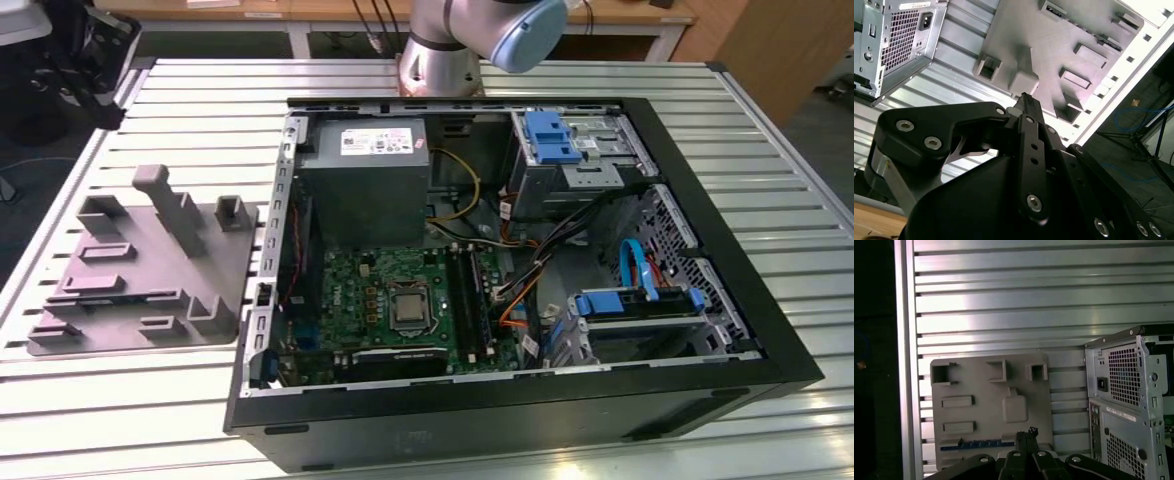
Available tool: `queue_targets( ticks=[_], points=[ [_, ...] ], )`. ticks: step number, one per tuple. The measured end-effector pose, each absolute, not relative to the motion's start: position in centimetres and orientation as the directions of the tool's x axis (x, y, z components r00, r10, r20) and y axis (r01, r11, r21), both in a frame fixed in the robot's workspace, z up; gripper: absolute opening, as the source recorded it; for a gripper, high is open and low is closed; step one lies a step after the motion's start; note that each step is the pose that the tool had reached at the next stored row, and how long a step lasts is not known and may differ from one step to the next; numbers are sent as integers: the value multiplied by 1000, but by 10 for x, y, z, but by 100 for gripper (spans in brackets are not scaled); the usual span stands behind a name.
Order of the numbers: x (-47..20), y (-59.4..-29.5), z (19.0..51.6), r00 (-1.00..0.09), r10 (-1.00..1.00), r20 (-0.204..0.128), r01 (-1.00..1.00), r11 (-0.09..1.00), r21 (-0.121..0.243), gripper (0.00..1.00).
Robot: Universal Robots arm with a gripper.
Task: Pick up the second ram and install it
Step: 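Reach for the second ram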
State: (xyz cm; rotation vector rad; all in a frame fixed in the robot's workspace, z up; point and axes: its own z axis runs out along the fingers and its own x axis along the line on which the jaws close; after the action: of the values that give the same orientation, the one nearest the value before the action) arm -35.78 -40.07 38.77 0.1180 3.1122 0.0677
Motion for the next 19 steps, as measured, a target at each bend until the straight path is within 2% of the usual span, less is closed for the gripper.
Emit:
queue_targets(
  ticks=[19],
  points=[
    [-372, -415, 385, -997, 76, -25, 75, 996, 44, 10]
  ],
)
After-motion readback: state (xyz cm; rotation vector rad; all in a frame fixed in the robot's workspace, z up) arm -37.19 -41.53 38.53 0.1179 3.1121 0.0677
